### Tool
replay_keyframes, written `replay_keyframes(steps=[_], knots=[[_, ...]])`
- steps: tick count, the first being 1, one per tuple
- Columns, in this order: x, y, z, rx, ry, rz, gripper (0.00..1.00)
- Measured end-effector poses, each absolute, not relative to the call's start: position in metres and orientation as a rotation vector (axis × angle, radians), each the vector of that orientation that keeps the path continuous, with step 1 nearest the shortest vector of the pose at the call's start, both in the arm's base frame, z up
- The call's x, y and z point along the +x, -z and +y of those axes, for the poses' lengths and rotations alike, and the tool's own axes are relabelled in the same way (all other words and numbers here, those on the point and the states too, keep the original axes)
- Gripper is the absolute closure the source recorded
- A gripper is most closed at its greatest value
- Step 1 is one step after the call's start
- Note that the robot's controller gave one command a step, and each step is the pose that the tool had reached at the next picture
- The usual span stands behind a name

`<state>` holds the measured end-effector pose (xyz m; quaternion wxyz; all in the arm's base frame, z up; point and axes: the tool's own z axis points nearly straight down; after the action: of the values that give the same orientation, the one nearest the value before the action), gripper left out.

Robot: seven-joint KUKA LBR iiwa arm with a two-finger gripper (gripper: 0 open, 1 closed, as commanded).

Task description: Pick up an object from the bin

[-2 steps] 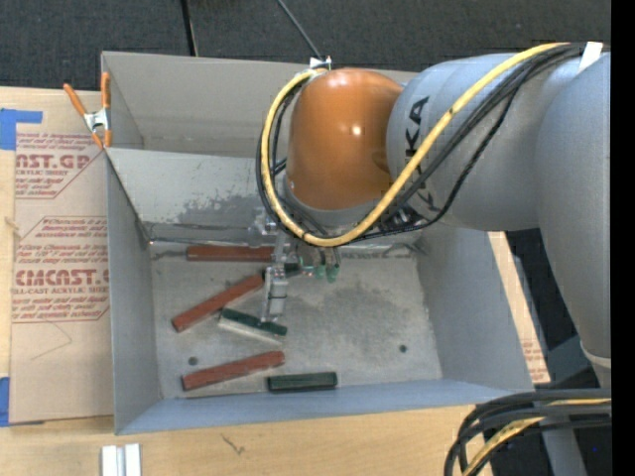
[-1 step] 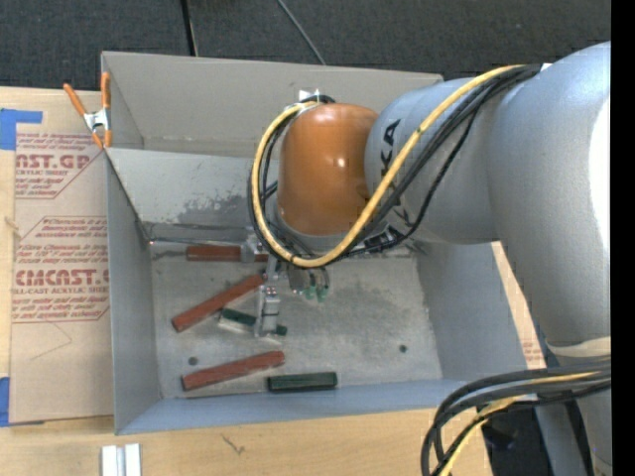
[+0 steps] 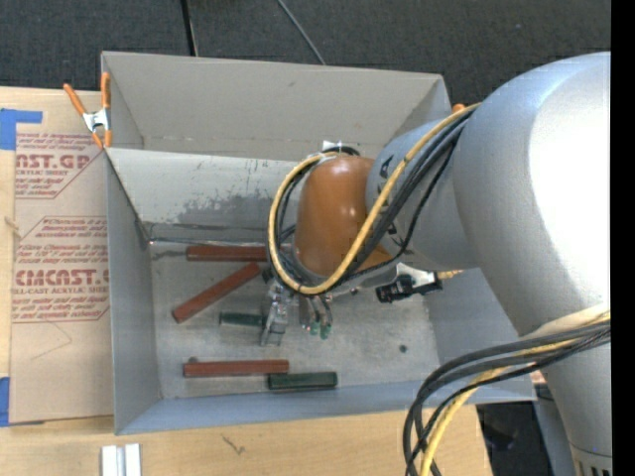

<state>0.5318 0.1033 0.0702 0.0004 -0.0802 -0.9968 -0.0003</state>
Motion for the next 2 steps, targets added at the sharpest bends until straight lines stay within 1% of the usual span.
replay_keyframes(steps=[1, 2], knots=[[0.532, -0.070, 0.103, -0.252, 0.001, -3.131, 1.00], [0.525, -0.198, 0.102, -0.255, 0.002, -3.132, 1.00]])
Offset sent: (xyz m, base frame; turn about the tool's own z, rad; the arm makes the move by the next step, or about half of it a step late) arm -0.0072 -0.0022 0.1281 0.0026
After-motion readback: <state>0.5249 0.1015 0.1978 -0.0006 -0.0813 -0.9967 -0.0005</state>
